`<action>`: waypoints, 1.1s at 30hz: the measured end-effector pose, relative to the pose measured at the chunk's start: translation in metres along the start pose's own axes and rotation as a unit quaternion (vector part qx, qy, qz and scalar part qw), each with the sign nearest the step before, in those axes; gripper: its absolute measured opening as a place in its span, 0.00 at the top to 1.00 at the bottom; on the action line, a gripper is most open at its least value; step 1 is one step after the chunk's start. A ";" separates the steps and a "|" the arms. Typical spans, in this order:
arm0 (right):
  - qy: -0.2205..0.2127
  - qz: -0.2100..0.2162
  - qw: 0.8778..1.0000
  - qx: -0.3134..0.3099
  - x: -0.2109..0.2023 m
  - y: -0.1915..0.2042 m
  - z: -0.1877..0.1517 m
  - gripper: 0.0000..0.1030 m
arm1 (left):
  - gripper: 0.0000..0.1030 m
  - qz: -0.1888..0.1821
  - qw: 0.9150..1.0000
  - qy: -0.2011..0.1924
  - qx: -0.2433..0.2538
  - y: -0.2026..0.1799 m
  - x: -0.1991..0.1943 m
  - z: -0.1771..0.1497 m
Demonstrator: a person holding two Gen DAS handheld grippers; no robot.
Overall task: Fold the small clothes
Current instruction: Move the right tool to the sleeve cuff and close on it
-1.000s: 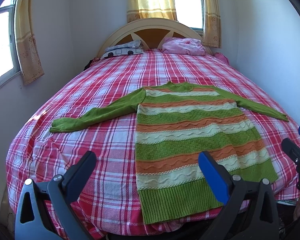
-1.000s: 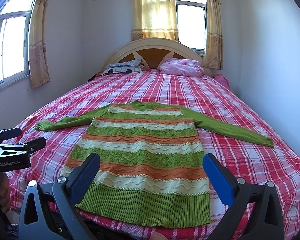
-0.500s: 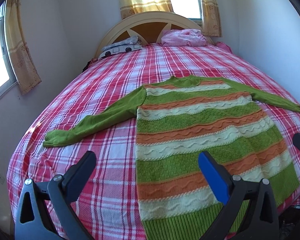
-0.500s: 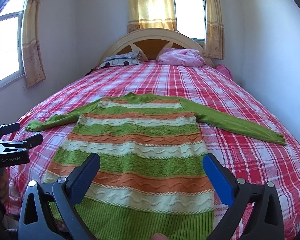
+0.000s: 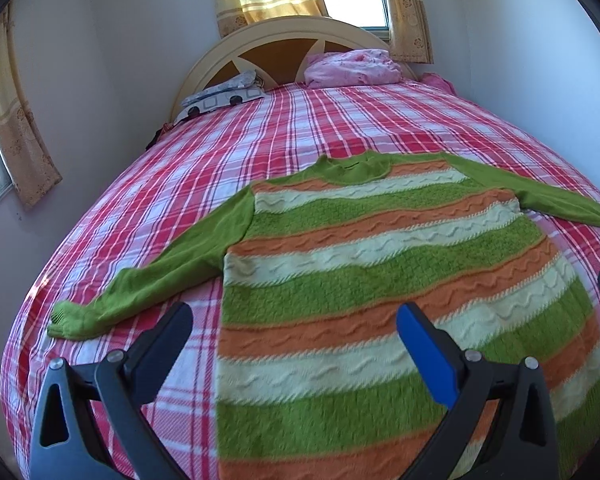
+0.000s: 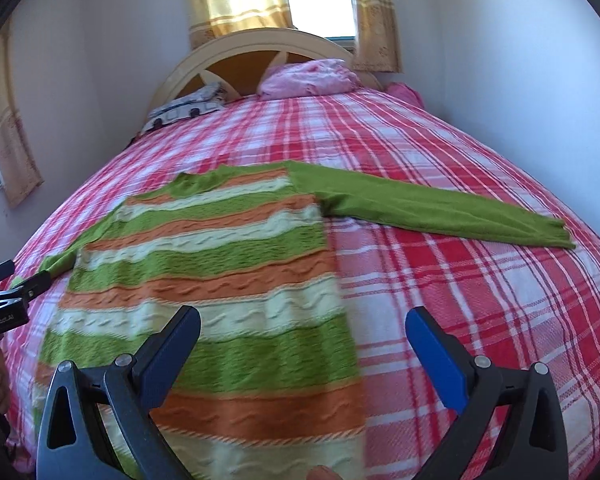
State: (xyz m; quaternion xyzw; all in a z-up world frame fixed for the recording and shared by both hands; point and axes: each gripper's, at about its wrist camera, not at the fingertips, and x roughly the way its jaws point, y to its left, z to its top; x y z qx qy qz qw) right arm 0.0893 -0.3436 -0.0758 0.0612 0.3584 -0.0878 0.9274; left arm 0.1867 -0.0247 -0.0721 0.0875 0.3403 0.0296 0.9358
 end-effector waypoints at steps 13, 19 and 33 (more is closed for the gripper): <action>0.020 -0.075 0.988 0.136 0.038 -0.138 0.027 0.01 | 0.00 -0.004 1.000 0.003 0.004 -0.022 0.062 0.029; 0.001 -0.120 0.967 0.223 0.035 -0.221 0.039 0.01 | 0.00 -0.001 1.000 0.003 -0.015 -0.019 0.086 0.044; 0.008 -0.161 0.939 0.303 0.059 -0.314 0.056 0.33 | 0.00 -0.005 0.999 0.036 -0.029 -0.023 0.120 0.048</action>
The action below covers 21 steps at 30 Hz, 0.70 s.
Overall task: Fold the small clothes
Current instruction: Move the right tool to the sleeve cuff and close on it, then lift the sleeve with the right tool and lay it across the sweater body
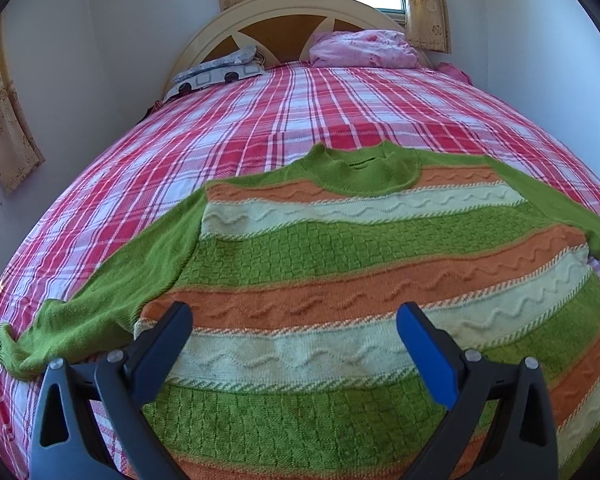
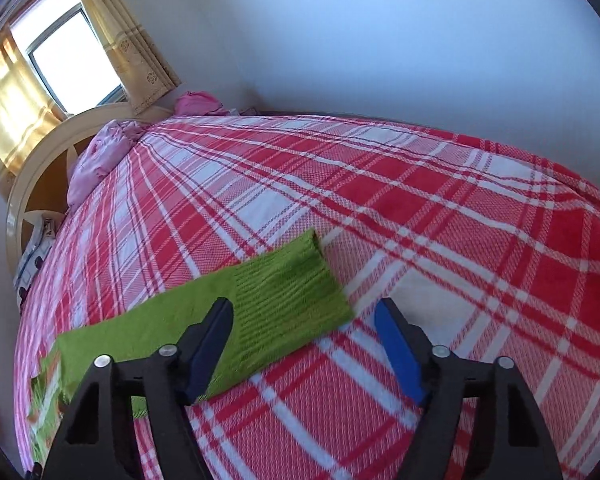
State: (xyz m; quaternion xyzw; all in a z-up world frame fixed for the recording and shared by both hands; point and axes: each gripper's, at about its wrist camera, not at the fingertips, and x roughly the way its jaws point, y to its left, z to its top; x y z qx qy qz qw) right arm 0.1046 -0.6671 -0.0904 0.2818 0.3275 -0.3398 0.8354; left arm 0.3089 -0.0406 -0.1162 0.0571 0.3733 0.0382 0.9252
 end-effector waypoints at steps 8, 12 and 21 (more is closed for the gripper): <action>0.033 0.053 0.998 -0.025 0.024 0.017 0.011 0.87 | 0.00 -0.009 1.000 -0.006 -0.009 0.008 -0.004 0.006; 0.024 0.073 0.997 -0.031 0.016 0.030 0.015 0.90 | 0.00 -0.007 1.000 -0.014 -0.013 0.015 -0.008 0.009; -0.014 0.127 0.989 -0.071 -0.029 0.095 0.035 0.91 | 0.00 -0.011 0.999 -0.024 -0.025 0.028 -0.014 0.009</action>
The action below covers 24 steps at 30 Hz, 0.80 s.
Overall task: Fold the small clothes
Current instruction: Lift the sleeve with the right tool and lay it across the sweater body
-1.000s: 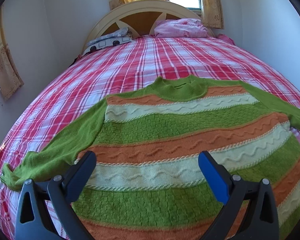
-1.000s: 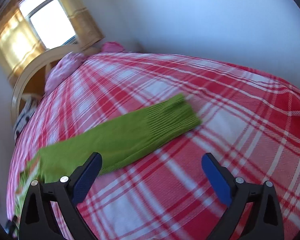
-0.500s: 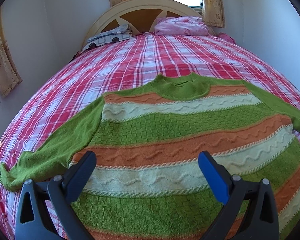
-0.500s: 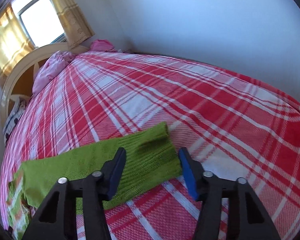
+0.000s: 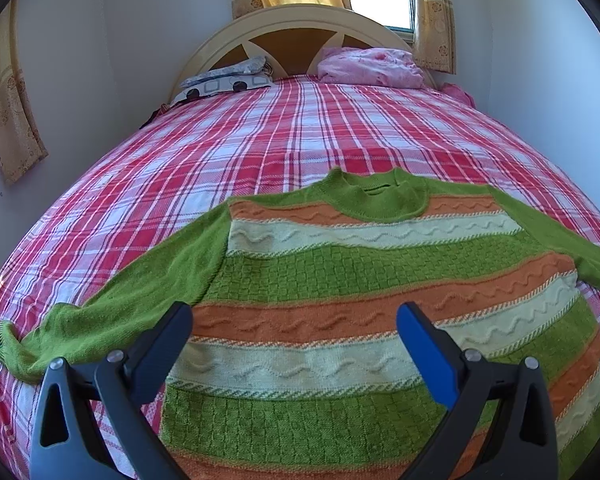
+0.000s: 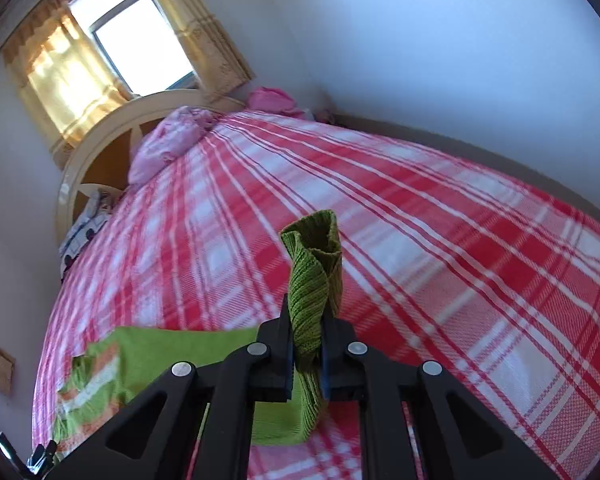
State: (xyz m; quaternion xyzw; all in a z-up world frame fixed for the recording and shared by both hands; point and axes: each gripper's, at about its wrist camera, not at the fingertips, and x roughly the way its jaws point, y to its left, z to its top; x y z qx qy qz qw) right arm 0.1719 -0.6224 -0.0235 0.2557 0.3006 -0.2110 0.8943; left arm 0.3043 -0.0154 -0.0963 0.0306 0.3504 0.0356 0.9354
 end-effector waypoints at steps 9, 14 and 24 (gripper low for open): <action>-0.033 0.077 0.991 -0.100 -0.036 0.125 0.026 0.92 | 0.00 -0.006 1.000 -0.007 -0.009 0.013 -0.004 -0.001; -0.038 0.109 0.982 -0.149 -0.043 0.188 0.022 0.92 | 0.00 -0.014 1.000 -0.012 -0.015 0.023 -0.008 -0.003; -0.042 0.159 0.962 -0.219 -0.044 0.283 -0.002 0.92 | 0.00 -0.018 0.999 -0.013 -0.033 0.044 -0.010 -0.012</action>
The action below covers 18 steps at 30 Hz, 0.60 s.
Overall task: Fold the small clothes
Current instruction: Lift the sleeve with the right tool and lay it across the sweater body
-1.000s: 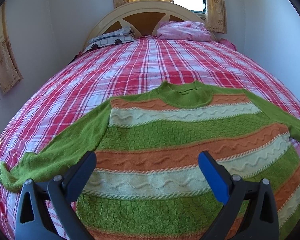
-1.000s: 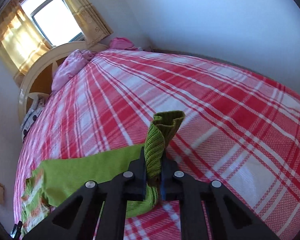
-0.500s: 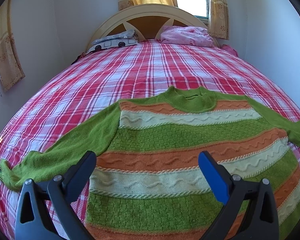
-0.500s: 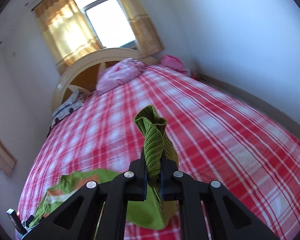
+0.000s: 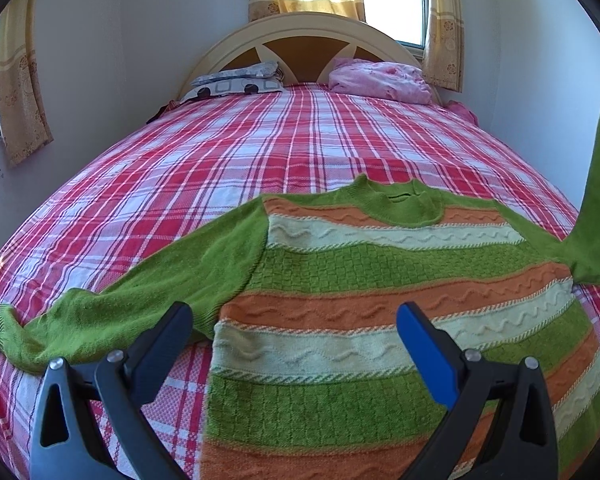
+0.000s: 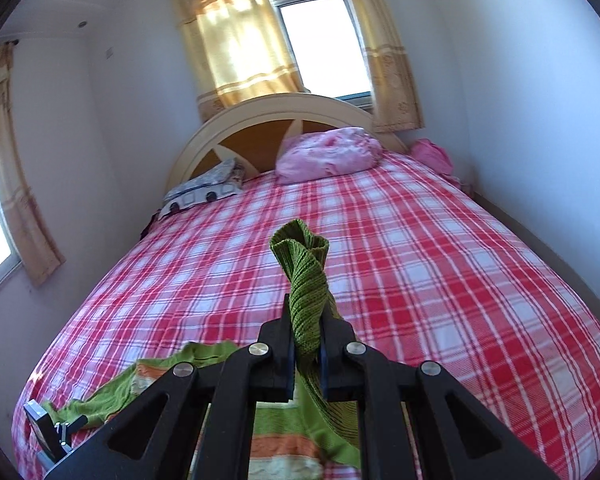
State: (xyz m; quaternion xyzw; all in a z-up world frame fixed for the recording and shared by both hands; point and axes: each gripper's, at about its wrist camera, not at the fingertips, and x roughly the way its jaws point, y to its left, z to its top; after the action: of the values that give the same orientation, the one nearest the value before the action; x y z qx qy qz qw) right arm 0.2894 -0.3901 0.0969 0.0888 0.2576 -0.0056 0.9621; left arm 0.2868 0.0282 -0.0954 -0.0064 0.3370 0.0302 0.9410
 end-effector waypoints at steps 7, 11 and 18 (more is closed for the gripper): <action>0.003 0.038 0.999 -0.034 0.019 0.054 0.000 0.92 | 0.00 0.006 1.000 -0.001 -0.010 0.016 -0.001 -0.003; 0.007 0.058 0.997 -0.044 0.029 0.077 -0.002 0.92 | 0.00 0.011 1.000 0.001 -0.015 0.024 0.000 -0.005; 0.014 0.087 0.994 -0.066 0.043 0.121 -0.006 0.92 | 0.00 0.013 1.000 0.003 -0.026 0.035 0.000 -0.008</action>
State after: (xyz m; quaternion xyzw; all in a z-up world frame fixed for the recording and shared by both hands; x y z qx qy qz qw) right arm 0.3309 -0.2682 0.0908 0.0476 0.2620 0.0965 0.9591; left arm 0.2797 0.0625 -0.1014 -0.0265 0.3391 0.0511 0.9390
